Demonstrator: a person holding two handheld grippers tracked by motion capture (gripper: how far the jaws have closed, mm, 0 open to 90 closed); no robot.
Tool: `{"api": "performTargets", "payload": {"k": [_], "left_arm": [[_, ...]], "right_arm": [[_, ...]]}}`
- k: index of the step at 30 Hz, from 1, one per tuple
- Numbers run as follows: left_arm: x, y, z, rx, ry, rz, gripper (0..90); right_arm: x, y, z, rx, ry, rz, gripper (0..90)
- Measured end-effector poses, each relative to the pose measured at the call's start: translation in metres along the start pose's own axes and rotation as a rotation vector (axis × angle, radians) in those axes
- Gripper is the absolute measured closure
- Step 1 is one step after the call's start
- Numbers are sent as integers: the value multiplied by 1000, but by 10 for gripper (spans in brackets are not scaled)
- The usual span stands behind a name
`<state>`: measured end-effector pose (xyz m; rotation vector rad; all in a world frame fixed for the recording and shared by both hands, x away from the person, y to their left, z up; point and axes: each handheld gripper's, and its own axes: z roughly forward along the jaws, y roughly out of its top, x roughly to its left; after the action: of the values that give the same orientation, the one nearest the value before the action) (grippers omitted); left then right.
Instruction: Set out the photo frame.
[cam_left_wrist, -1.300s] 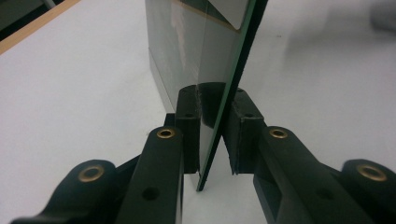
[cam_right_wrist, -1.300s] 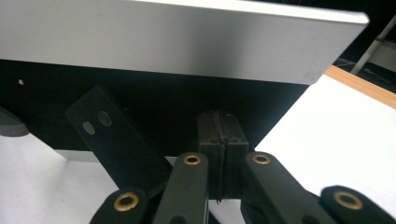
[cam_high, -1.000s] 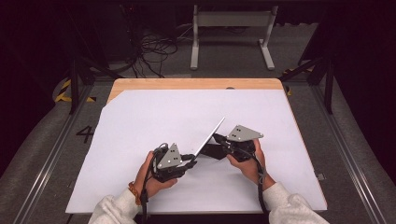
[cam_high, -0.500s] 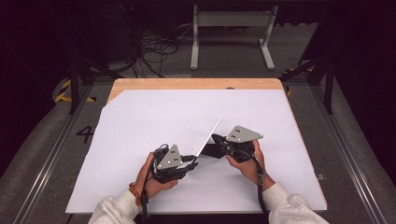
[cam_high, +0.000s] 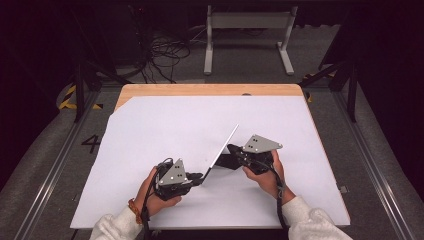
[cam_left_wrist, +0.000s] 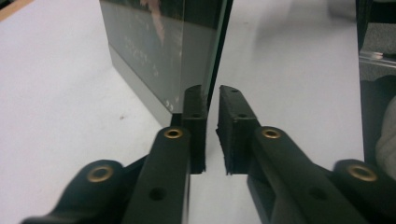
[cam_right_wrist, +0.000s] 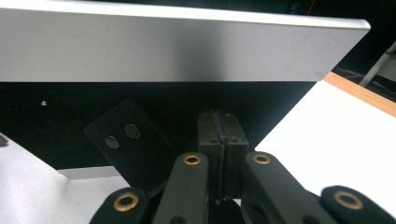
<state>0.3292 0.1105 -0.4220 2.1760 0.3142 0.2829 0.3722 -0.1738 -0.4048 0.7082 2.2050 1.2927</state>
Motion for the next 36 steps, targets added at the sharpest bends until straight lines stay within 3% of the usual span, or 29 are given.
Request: {"api": "performTargets", "payload": {"k": [2,4,10,17,21,36], "left_arm": [[2,-2,1,6,10,-10,898],[6,-3,4,11,30,-29,899],[10,-4,12,16,37,-55,892],[8,0,20,26,32,-51,898],[10,1,20,15,10,-69,899],[1,9,30,15,-18,-33,898]], "right_arm": [[0,0,0,1,1,1,899],[0,0,0,2,3,1,899],[0,2,1,2,6,0,899],[-1,3,2,4,6,1,899],[-2,3,4,4,10,2,900],[-5,6,10,7,21,7,900]]}}
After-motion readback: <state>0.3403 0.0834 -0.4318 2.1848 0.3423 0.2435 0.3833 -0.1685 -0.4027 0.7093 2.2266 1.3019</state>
